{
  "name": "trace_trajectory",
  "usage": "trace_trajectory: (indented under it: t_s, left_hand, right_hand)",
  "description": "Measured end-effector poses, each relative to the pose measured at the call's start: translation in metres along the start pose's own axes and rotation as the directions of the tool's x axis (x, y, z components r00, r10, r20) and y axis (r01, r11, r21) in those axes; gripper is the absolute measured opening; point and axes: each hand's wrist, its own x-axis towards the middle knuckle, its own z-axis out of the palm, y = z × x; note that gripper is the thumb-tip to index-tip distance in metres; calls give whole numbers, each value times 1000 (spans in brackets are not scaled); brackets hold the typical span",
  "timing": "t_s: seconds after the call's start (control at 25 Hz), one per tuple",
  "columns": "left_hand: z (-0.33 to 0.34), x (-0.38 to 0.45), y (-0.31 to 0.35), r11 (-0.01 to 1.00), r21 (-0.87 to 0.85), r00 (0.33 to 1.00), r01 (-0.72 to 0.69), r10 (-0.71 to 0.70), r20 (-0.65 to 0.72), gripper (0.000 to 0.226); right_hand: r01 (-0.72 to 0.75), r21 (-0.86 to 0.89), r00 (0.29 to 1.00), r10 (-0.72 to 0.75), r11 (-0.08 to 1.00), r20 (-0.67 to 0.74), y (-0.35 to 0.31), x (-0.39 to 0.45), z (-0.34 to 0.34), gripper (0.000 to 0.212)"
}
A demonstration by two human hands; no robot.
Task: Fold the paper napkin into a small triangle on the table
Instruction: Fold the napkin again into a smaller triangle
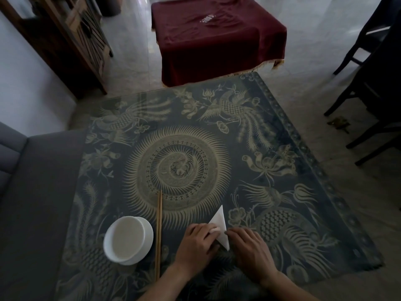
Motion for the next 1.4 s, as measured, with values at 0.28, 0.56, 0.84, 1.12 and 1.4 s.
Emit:
trace_trajectory:
  t_s: [0.28,0.56,0.84,1.12,1.4]
  left_hand:
    - [-1,-13,-10,999,39,999,-13,12,37,32]
    - [-4,-18,-14,993,94,991,-77,66,116,44]
    - [-4,-24,-15,994,110,993,-12,-1,120,44]
    - [-2,-23,-17,997,72,992,11,-20,121,45]
    - [0,-24,-15,998,43,990,55,-60,126,47]
  right_hand:
    - [153,-209,967,-102,966,235,-13,25,13,57]
    - [172,-235,941,-88,957,328,1,28,21,74]
    - [178,-251,918,-69,951,389,3,32,17,68]
    - [248,-216,897,-140,944,419,1,39,13,64]
    - [139,-275,913,-16,951,408,20,56,-2,60]
